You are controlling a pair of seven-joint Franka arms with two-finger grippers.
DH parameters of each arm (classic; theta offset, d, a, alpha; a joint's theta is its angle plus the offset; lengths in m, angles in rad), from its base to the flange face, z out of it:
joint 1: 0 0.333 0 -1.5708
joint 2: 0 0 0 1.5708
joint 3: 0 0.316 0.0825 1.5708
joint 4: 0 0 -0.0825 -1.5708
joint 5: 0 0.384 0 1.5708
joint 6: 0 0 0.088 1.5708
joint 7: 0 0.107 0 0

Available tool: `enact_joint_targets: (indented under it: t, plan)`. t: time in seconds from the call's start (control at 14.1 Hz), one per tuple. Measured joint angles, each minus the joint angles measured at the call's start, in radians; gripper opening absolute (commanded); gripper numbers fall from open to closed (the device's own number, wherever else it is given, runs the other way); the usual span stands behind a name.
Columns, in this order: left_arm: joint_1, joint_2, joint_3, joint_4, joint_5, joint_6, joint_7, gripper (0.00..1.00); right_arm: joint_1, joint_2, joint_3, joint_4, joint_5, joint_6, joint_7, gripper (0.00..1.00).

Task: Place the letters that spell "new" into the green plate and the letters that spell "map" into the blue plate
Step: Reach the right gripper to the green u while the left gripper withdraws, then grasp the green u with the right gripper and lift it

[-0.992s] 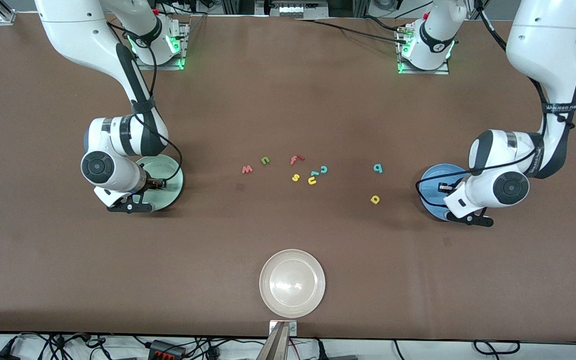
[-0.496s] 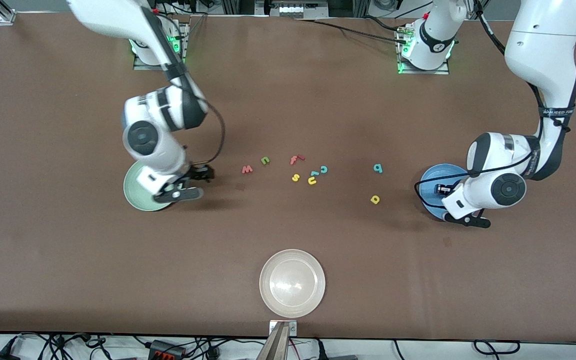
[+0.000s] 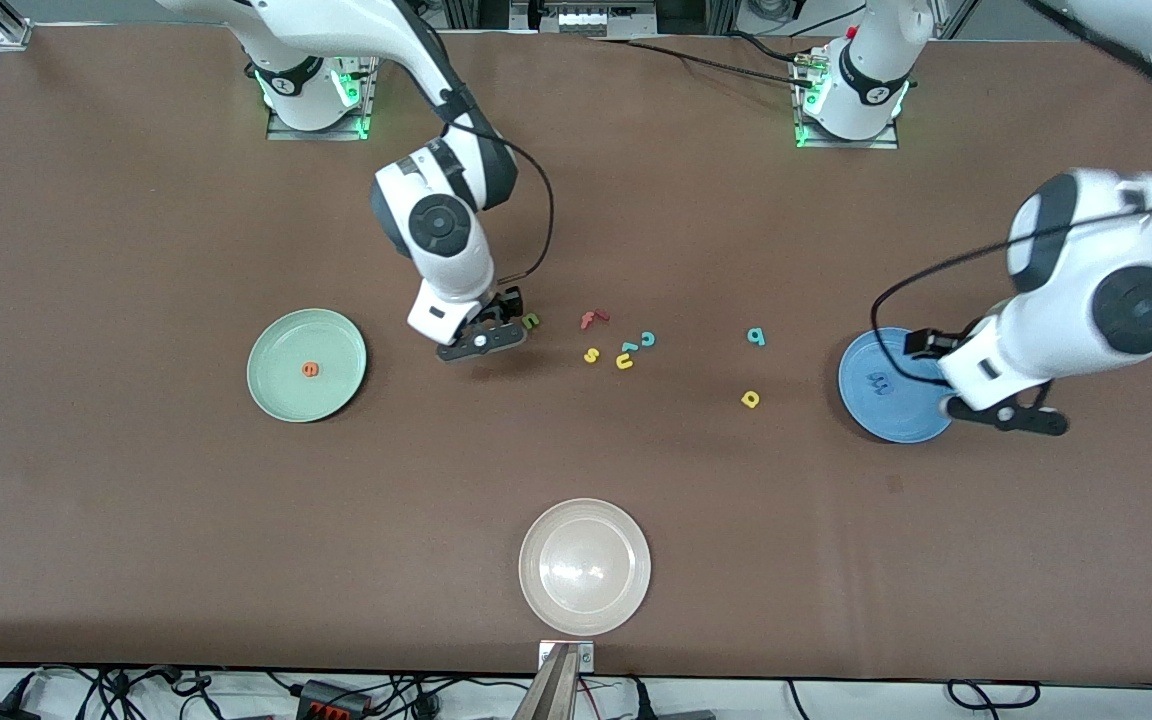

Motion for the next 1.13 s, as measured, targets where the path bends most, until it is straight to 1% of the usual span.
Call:
enact_joint_targets:
  t: [0.07, 0.21, 0.28, 0.35, 0.43, 0.5, 0.64, 0.71, 0.85, 1.13]
  plan:
    - [0.001, -0.027, 0.001, 0.032, -0.026, -0.035, 0.000, 1.00, 0.019, 0.021, 0.000, 0.027, 0.000, 0.000, 0.000, 0.56]
    - [0.015, -0.066, 0.006, 0.094, -0.118, -0.090, -0.001, 1.00, 0.048, 0.069, 0.000, 0.075, 0.000, 0.000, 0.000, 0.56]
    - [0.029, -0.090, 0.011, 0.110, -0.163, -0.099, -0.001, 1.00, 0.055, 0.094, 0.000, 0.092, 0.000, 0.001, 0.000, 0.56]
    - [0.037, -0.120, 0.022, 0.106, -0.183, -0.100, 0.000, 1.00, 0.057, 0.114, 0.000, 0.104, 0.000, 0.001, -0.001, 0.56]
    - [0.040, -0.158, 0.033, 0.090, -0.188, -0.092, 0.000, 1.00, 0.057, 0.130, 0.000, 0.112, 0.000, 0.002, -0.001, 0.57]
    - [0.040, -0.207, 0.040, 0.055, -0.190, -0.069, 0.000, 1.00, 0.057, 0.141, -0.001, 0.117, 0.000, 0.003, -0.001, 0.57]
    - [0.023, -0.300, 0.056, -0.045, -0.191, -0.008, 0.000, 1.00, 0.058, 0.148, -0.001, 0.122, 0.000, 0.003, -0.001, 0.57]
    - [0.007, -0.327, 0.068, -0.087, -0.191, 0.011, -0.001, 1.00, 0.061, 0.148, -0.001, 0.124, 0.000, 0.003, -0.001, 0.57]
    - [-0.009, -0.339, 0.080, -0.135, -0.191, 0.023, -0.001, 1.00, 0.068, 0.148, -0.001, 0.126, 0.003, 0.003, -0.001, 0.57]
    - [-0.005, -0.331, 0.091, -0.150, -0.191, 0.011, -0.001, 1.00, 0.076, 0.159, -0.001, 0.126, 0.025, 0.003, 0.000, 0.57]
